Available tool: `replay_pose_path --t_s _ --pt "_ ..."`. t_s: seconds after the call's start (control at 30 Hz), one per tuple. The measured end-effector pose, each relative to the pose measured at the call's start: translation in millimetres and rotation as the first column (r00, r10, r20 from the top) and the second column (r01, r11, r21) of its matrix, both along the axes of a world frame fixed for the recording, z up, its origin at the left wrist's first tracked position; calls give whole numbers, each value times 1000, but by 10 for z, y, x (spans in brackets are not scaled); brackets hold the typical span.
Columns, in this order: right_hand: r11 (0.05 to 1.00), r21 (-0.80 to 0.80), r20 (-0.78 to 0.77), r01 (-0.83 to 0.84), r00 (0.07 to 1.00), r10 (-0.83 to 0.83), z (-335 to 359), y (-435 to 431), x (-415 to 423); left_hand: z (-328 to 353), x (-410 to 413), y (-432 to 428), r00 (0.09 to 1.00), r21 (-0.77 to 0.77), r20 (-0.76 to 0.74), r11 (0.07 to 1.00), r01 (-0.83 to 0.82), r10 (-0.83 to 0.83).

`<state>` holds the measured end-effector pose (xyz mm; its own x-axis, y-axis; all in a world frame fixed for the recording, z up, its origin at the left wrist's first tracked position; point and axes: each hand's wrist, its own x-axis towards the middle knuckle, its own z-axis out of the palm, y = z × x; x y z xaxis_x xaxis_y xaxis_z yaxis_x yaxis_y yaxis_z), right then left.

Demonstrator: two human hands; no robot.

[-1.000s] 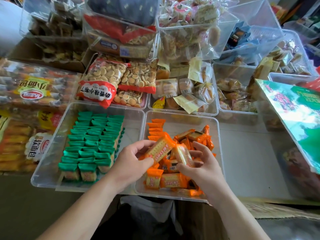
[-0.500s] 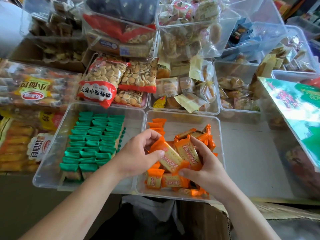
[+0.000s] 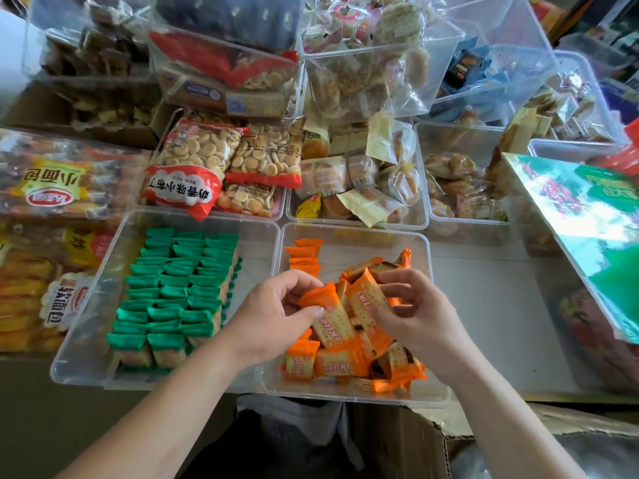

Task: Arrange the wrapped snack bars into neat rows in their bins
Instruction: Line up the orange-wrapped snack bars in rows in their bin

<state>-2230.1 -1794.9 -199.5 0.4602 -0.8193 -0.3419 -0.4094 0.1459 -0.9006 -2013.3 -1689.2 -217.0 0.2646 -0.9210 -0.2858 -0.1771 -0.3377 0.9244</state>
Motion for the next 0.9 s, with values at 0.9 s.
replay_pose_path --t_s 0.9 --pt "973 139 17 -183 983 182 157 -291 208 64 -73 -280 999 -59 2 997 -40 40"
